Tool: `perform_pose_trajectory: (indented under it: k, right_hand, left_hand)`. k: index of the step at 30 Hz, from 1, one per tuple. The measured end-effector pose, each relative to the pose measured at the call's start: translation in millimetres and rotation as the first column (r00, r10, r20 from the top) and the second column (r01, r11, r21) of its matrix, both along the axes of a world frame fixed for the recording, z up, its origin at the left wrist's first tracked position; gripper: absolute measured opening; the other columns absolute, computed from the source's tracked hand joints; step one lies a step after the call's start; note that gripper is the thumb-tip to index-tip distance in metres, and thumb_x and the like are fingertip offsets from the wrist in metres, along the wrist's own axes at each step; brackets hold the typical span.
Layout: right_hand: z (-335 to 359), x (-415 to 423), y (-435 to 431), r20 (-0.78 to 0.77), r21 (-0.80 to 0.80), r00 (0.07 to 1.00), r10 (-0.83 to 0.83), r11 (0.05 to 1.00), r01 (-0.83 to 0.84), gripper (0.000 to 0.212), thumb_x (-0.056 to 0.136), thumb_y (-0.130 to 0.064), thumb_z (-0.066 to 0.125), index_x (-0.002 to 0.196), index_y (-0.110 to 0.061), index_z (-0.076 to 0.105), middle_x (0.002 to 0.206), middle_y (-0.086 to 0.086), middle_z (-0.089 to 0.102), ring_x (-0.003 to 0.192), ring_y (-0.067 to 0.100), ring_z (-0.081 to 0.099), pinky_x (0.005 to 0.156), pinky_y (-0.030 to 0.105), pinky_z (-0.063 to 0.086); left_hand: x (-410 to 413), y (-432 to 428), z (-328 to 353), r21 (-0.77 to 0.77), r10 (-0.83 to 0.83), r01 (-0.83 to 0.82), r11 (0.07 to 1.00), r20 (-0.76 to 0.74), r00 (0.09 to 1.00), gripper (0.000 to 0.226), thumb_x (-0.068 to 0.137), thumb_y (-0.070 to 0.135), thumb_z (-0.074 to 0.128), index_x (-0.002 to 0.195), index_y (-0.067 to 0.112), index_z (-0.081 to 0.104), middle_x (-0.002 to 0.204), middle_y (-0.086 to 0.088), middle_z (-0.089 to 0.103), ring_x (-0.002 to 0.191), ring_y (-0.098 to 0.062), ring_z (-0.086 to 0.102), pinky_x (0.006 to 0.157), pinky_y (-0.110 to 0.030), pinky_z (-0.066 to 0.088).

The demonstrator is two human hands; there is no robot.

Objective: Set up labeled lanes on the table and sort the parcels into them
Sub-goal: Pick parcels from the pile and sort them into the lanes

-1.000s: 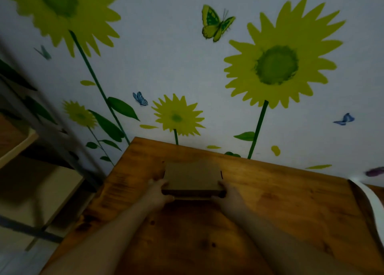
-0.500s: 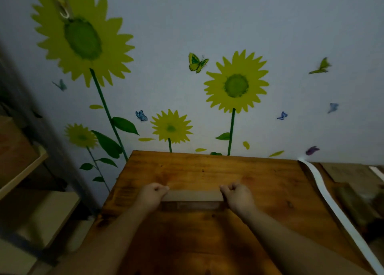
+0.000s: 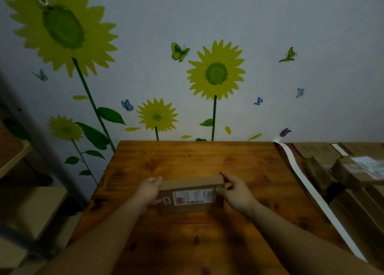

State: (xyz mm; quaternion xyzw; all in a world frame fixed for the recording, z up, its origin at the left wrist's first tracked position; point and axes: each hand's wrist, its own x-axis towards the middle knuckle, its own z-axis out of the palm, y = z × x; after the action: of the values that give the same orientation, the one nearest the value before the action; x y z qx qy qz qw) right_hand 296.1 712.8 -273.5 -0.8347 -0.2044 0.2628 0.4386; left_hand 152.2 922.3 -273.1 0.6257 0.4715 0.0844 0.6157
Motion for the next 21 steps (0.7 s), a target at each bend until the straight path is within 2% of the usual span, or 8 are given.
perform_pose_trajectory:
  k: [3,5,8,10,13,16,19,21]
  right_hand:
    - [28.0,3.1,-16.8,0.235,0.023,0.965,-0.118,0.993,0.116,0.047,0.093,-0.033,0.058,0.137,-0.021,0.048,0.131,0.002,0.052,0.115,0.02,0.052,0.097,0.039,0.048]
    - [43.5,7.3,-36.3,0.198,0.109,0.959,-0.203,0.977,0.184,0.045,0.093,-0.034,0.056,0.137,-0.025,0.047,0.124,0.0,0.054,0.113,0.021,0.055,0.096,0.042,0.049]
    - [59.2,12.9,-73.8,0.15,0.213,0.929,-0.337,0.929,0.303,0.04,0.093,-0.037,0.056,0.132,-0.031,0.048,0.118,-0.001,0.056,0.103,0.019,0.059,0.088,0.042,0.054]
    - [66.3,17.8,-100.8,0.161,0.236,0.903,-0.398,0.904,0.357,0.036,0.093,-0.037,0.056,0.127,-0.027,0.053,0.119,0.004,0.061,0.102,0.019,0.061,0.089,0.043,0.053]
    - [76.5,29.1,-146.7,0.163,0.268,0.874,-0.458,0.873,0.408,0.036,0.093,-0.036,0.056,0.127,-0.021,0.055,0.118,0.006,0.063,0.102,0.02,0.062,0.091,0.046,0.052]
    - [84.8,42.6,-204.9,0.09,0.306,0.881,-0.465,0.855,0.42,0.044,0.093,-0.032,0.058,0.135,-0.023,0.049,0.117,0.005,0.064,0.099,0.018,0.064,0.089,0.044,0.054]
    - [88.2,51.6,-274.9,-0.005,0.265,0.913,-0.407,0.88,0.394,0.054,0.092,-0.032,0.059,0.14,-0.035,0.036,0.119,-0.004,0.061,0.099,0.014,0.062,0.073,0.034,0.056]
    - [88.2,58.6,-324.8,0.027,0.211,0.904,-0.426,0.886,0.412,0.061,0.092,-0.034,0.058,0.144,-0.036,0.029,0.128,-0.004,0.055,0.105,0.016,0.057,0.077,0.033,0.054]
  left_hand:
    - [11.2,-10.3,26.7,0.115,-0.058,0.04,0.993,0.156,0.986,0.039,0.1,0.037,0.034,0.139,0.031,0.036,0.126,-0.004,0.053,0.092,-0.02,0.06,0.056,-0.027,0.049]
    - [19.3,-23.9,42.5,0.241,-0.222,0.17,0.956,0.208,0.953,0.045,0.099,0.038,0.037,0.143,0.04,0.028,0.124,0.008,0.044,0.093,-0.009,0.057,0.058,-0.016,0.047]
    - [34.0,-54.2,57.3,0.399,-0.429,0.335,0.854,0.172,0.887,0.044,0.098,0.028,0.045,0.14,0.032,0.036,0.119,0.003,0.052,0.081,0.003,0.056,0.053,-0.005,0.044]
    - [46.2,-80.0,64.8,0.371,-0.47,0.381,0.847,0.189,0.862,0.033,0.097,0.017,0.048,0.129,0.022,0.045,0.107,-0.005,0.062,0.071,0.0,0.062,0.05,-0.01,0.048]
    - [69.0,-118.7,76.9,0.329,-0.494,0.414,0.849,0.214,0.843,0.02,0.096,0.015,0.049,0.115,0.022,0.049,0.088,0.001,0.064,0.067,-0.005,0.065,0.052,-0.018,0.05]
    - [100.3,-165.3,87.7,0.287,-0.501,0.427,0.857,0.278,0.819,0.015,0.096,0.014,0.048,0.107,0.022,0.054,0.087,-0.002,0.066,0.07,-0.012,0.066,0.059,-0.028,0.051]
    - [135.1,-231.7,94.0,0.236,-0.479,0.419,0.877,0.352,0.804,0.014,0.097,0.014,0.047,0.108,0.017,0.055,0.088,-0.005,0.066,0.07,-0.014,0.066,0.057,-0.026,0.051]
    - [158.2,-282.4,96.2,0.212,-0.468,0.417,0.884,0.383,0.797,0.014,0.097,0.016,0.048,0.109,0.016,0.054,0.093,-0.008,0.067,0.073,-0.017,0.066,0.059,-0.028,0.051]
